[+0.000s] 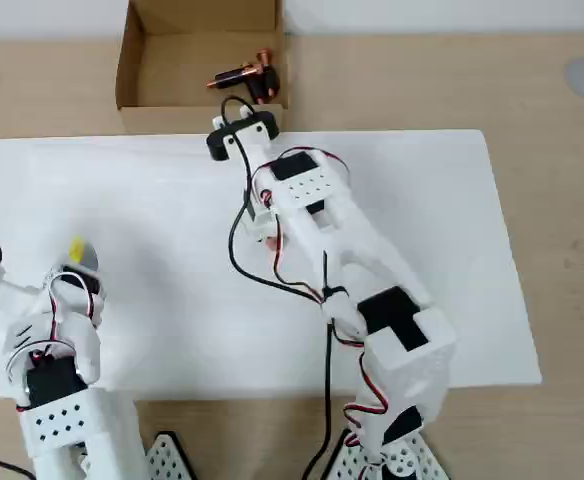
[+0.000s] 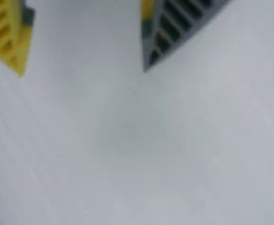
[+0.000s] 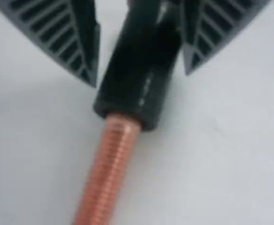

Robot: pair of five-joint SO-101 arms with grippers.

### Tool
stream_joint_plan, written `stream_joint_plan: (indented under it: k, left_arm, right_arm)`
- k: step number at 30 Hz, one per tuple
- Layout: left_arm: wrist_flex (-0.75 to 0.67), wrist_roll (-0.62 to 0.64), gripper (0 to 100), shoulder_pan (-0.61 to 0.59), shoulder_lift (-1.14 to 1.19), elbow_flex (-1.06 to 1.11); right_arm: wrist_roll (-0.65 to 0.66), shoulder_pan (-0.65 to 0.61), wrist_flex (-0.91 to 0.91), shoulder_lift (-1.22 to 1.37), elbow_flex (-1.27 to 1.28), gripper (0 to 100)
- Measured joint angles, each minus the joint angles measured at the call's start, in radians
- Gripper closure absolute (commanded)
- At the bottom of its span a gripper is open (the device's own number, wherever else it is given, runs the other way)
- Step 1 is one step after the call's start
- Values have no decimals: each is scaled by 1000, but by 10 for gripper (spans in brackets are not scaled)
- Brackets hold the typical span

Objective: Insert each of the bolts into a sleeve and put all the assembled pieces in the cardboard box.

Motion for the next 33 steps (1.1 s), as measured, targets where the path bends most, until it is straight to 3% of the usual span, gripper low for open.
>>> stream_joint_plan:
  k: [29,33]
  left_arm:
    - [71,0,822,0,0,-3]
    - [71,-12,822,0,0,-6]
  right_arm:
    - [21,-11,-2,8,20,843]
    - [26,-11,-2,8,20,926]
